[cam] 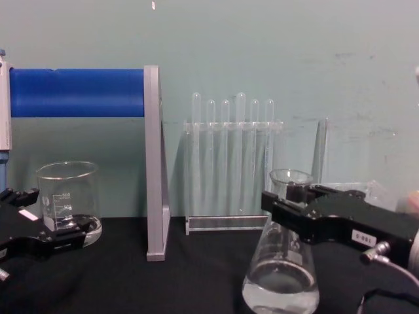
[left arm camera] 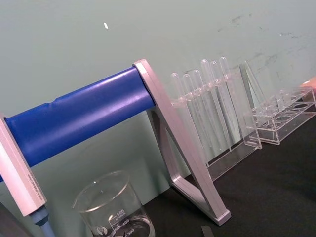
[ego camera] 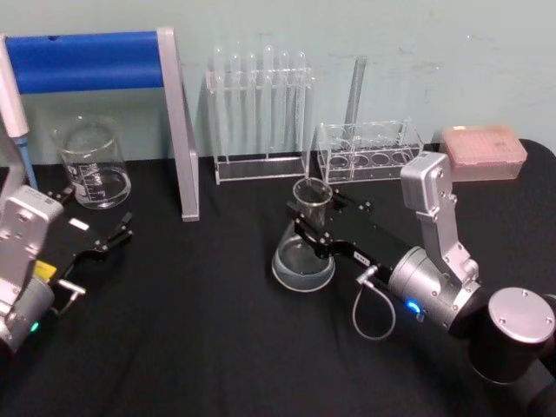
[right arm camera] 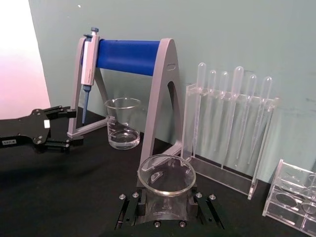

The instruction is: Grasp the erlenmeyer flask with one hand, shake it three times, then place it back.

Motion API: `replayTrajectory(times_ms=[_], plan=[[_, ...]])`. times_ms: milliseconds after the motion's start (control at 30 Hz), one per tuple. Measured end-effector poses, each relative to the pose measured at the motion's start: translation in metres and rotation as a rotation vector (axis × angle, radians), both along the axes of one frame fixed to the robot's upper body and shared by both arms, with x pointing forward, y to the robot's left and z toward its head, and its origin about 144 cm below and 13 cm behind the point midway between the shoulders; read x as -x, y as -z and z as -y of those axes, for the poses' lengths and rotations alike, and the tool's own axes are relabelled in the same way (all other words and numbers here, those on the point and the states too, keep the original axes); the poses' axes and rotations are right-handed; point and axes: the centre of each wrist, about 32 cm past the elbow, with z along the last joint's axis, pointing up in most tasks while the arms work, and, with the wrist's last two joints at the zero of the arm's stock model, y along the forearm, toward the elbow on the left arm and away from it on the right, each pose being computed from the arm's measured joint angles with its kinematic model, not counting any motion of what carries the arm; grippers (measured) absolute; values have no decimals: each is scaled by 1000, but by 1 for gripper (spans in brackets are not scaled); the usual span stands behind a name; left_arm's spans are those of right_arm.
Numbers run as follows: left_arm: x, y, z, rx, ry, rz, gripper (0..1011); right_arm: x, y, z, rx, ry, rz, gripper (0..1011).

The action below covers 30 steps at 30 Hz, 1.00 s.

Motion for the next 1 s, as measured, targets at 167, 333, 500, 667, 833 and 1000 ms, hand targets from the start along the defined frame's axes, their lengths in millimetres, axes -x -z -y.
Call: replayTrajectory(times_ms=[167,333,500,667,833,1000], plan=[[0,0,0,0,0,0,1001,1,4,-1,6,-9,-8,449],[0,0,0,0,0,0,1001,2,7,-1,11,-16,-13,449],[0,0,0,0,0,0,1001,3,10,-2,14,-20,-20,449],[0,0,0,0,0,0,1001,3,12,-2,13,-21,-23,449],[0,0,0,0,0,0,1001,4,12,-2,13,-22,-25,449],[0,0,0,0,0,0,1001,4,13,-2,13,-24,-30,449]])
